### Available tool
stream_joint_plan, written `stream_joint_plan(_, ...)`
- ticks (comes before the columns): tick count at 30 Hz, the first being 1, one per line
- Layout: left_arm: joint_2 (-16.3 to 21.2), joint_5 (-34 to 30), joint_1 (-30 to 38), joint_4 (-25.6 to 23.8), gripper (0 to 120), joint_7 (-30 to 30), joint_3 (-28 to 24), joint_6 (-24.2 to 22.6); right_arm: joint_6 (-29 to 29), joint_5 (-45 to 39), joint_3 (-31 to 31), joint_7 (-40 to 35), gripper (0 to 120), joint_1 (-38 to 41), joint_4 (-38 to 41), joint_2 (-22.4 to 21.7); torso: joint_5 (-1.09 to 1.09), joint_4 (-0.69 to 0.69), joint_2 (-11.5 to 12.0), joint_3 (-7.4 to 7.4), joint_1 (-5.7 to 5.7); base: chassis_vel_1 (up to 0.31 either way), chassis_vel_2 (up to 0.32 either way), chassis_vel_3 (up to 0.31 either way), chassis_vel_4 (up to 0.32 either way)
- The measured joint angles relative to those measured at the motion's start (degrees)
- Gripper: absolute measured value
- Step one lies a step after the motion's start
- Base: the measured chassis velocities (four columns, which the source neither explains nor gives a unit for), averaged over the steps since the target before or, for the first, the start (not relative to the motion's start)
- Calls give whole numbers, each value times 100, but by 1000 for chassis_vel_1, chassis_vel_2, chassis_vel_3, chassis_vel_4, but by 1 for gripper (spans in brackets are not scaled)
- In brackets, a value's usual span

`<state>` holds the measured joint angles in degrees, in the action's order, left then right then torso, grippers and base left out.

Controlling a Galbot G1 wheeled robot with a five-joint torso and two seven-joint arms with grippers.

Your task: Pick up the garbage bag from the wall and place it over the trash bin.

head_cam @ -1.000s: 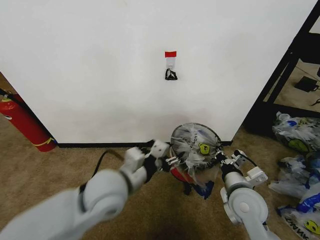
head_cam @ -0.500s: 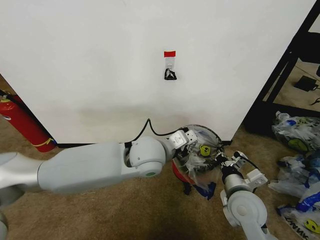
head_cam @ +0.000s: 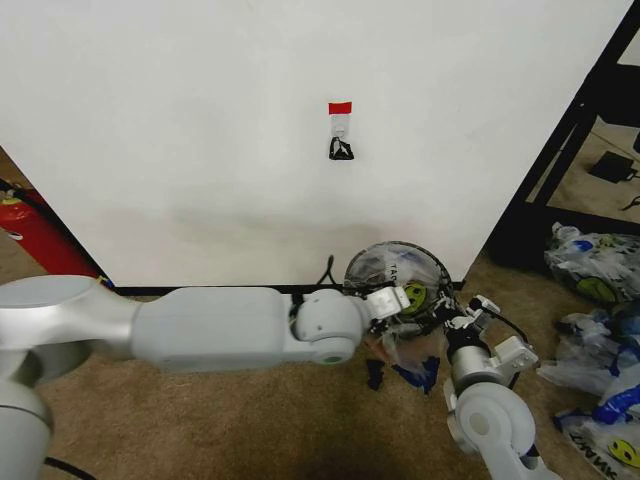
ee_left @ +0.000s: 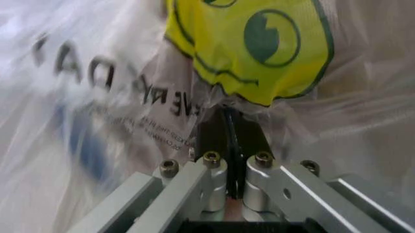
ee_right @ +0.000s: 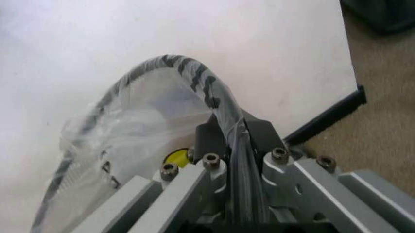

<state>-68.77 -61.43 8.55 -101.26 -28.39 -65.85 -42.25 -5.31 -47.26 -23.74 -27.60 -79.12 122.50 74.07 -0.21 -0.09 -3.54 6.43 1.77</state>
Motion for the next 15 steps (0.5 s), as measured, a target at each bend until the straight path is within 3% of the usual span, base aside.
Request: stream_joint_plan(15,-929,-1187,3,1046,0,-513,-115,7,294,514,62,486,1,-337,64,-16,0,1,0,0,0,0,0,0,0)
